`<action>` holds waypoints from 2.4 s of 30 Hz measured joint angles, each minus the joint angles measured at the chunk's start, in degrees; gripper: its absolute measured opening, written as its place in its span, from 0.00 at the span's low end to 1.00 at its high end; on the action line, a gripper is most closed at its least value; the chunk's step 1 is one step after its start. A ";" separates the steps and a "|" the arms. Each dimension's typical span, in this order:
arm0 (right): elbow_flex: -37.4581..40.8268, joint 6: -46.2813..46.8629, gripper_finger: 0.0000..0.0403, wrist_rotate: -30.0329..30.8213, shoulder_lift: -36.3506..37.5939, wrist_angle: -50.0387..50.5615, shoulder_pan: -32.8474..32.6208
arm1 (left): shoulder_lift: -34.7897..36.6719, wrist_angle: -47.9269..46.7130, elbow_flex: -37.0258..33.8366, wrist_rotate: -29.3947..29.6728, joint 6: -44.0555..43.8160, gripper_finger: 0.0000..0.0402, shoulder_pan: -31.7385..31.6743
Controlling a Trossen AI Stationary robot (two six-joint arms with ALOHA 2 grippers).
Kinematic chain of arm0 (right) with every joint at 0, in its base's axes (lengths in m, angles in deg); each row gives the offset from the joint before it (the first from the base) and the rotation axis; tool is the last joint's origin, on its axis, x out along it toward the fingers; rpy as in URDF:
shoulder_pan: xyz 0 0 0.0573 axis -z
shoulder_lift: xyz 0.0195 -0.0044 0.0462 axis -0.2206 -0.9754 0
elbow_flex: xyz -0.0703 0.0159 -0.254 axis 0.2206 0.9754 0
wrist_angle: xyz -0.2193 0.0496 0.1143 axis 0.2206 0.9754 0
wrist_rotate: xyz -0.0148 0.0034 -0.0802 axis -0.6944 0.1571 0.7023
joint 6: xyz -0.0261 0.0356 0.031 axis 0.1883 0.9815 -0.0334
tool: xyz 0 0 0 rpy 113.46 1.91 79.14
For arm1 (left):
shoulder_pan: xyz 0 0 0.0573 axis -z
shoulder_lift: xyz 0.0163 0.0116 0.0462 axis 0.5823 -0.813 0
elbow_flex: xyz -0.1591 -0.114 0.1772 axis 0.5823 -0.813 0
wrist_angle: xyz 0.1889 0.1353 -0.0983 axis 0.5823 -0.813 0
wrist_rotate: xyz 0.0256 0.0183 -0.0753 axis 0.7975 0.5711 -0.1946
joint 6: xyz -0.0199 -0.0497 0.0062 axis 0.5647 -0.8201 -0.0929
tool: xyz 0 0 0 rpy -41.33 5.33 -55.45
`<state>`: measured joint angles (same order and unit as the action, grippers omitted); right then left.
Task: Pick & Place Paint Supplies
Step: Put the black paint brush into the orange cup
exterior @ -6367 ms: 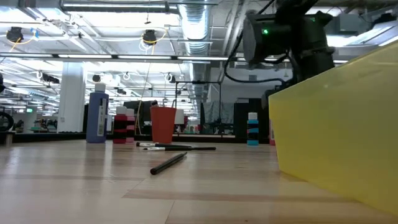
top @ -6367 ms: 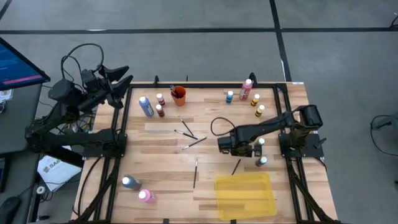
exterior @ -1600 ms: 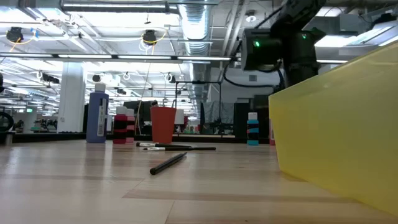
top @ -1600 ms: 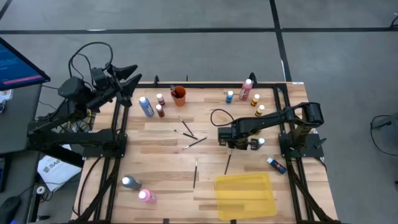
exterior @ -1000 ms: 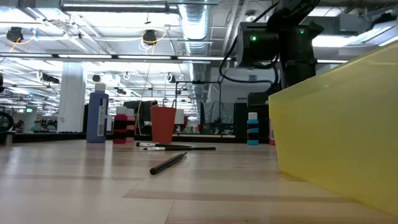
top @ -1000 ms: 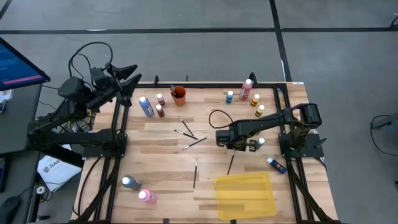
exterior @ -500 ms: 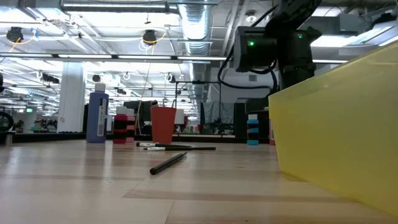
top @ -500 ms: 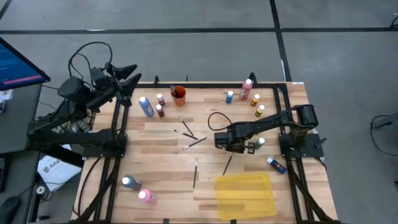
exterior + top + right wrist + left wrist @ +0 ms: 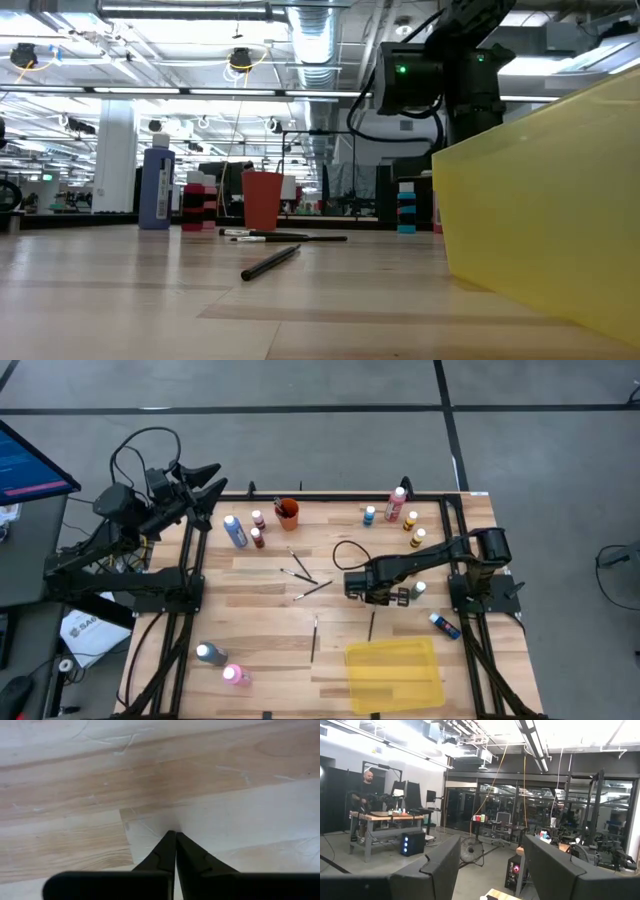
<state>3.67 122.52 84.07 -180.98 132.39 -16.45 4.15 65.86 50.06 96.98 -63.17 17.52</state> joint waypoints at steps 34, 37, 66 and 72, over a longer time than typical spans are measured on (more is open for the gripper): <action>-28.14 -74.19 0.00 43.60 -0.35 -43.87 16.54 | 1.73 -0.05 0.00 0.10 0.00 0.53 0.02; -28.14 -81.42 0.00 43.63 -0.35 -50.44 18.66 | 2.69 -0.07 0.00 0.10 0.00 0.53 0.02; -35.26 -89.75 0.00 36.19 -20.41 -69.36 19.91 | 4.16 -0.44 0.00 -0.14 0.00 0.53 0.00; -35.20 -90.44 0.09 36.07 -20.50 -65.95 19.13 | 4.16 -0.44 0.00 -0.14 0.00 0.53 0.02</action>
<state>-31.54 32.09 120.14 -201.48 66.44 2.69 8.31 65.42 50.06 96.84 -63.17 17.54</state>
